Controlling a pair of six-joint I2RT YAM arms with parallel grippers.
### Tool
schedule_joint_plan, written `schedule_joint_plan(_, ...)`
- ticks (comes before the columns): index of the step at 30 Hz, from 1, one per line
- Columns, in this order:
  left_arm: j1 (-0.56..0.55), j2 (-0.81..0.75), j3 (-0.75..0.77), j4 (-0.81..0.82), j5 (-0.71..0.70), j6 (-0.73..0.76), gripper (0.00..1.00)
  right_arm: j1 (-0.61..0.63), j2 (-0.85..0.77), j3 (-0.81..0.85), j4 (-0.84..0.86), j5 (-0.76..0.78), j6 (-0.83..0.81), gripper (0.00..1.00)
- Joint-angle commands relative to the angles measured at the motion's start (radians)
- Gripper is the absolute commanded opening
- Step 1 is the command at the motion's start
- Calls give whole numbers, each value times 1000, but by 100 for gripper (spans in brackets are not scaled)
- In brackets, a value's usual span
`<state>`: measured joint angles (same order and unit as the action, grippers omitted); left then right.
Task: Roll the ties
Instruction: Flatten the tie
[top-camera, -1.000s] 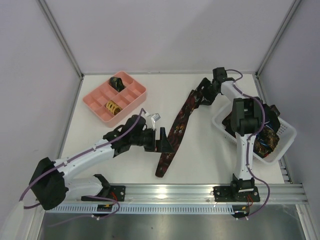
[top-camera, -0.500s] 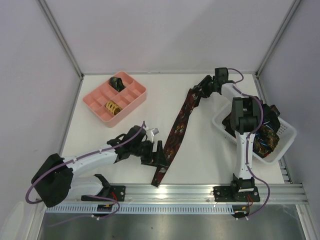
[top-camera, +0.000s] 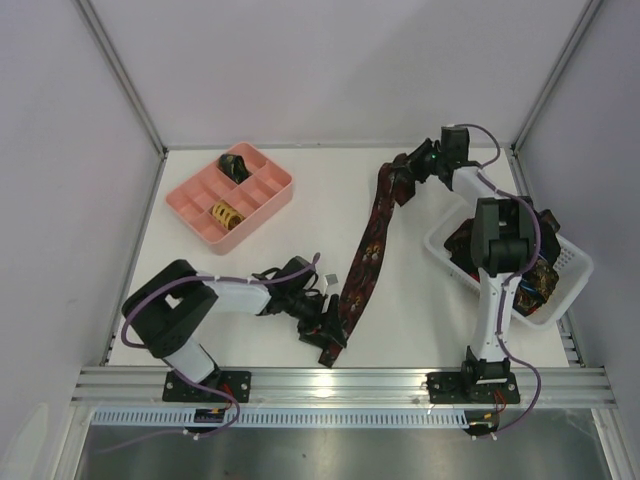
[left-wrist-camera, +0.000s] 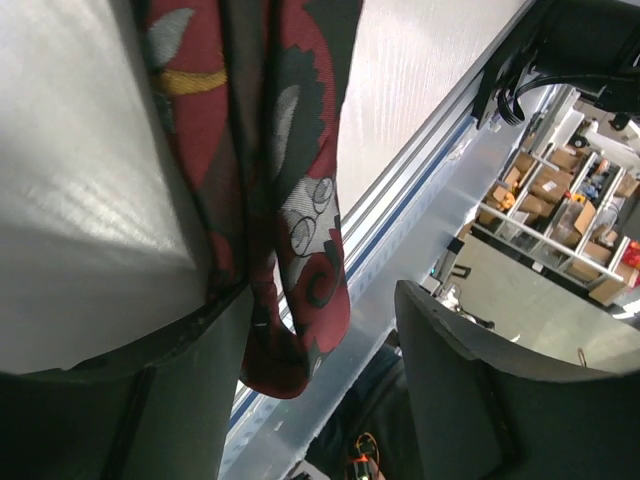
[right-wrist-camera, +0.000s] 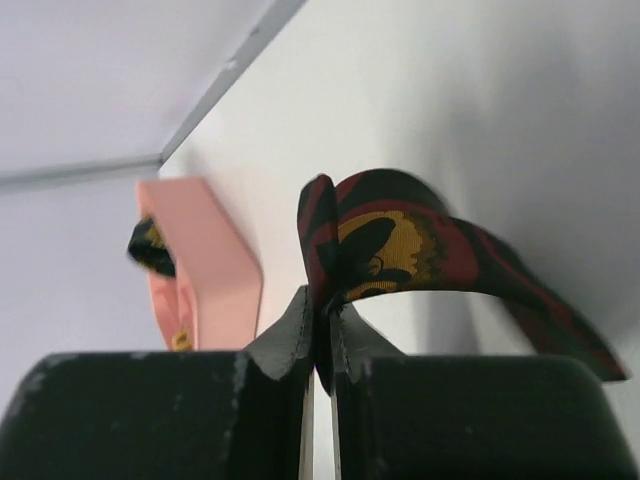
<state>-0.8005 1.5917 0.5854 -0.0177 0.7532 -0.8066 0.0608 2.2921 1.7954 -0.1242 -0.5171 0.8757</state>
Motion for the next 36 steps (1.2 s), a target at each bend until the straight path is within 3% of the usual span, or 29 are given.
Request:
schedule_joint_plan(1, -11, 66, 11, -54, -57, 69, 67, 20, -262, -100, 193, -8, -79, 0)
schedule_joint_plan(2, -11, 65, 7, -54, -60, 67, 66, 40, -358, -184, 202, 17, -160, 0)
schedule_joint_plan(6, -11, 42, -27, -57, -64, 67, 66, 59, -450, -344, 184, 103, -262, 0)
schedule_joint_plan(11, -12, 1, -61, -60, -71, 52, 66, 8, -361, -447, 32, 43, -179, 0)
schedule_joint_plan(13, -11, -30, -65, -83, -81, 52, 66, -12, -298, -484, 12, 8, -144, 7)
schedule_joint_plan(18, -11, -82, -75, -136, -95, 64, 66, -22, -227, -430, -139, -12, -201, 20)
schedule_joint_plan(22, -8, -172, -104, -168, -109, 72, 66, -21, -263, -386, -245, 38, -276, 49)
schedule_joint_plan(27, -5, -280, -96, -269, -149, 106, 67, -16, -312, -303, -321, 92, -352, 69)
schedule_joint_plan(33, 20, -421, -107, -349, -189, 92, 74, -12, -257, -91, -465, 135, -389, 72)
schedule_joint_plan(36, 23, -520, -81, -458, -247, 98, 78, 2, -278, -76, -469, 207, -399, 71)
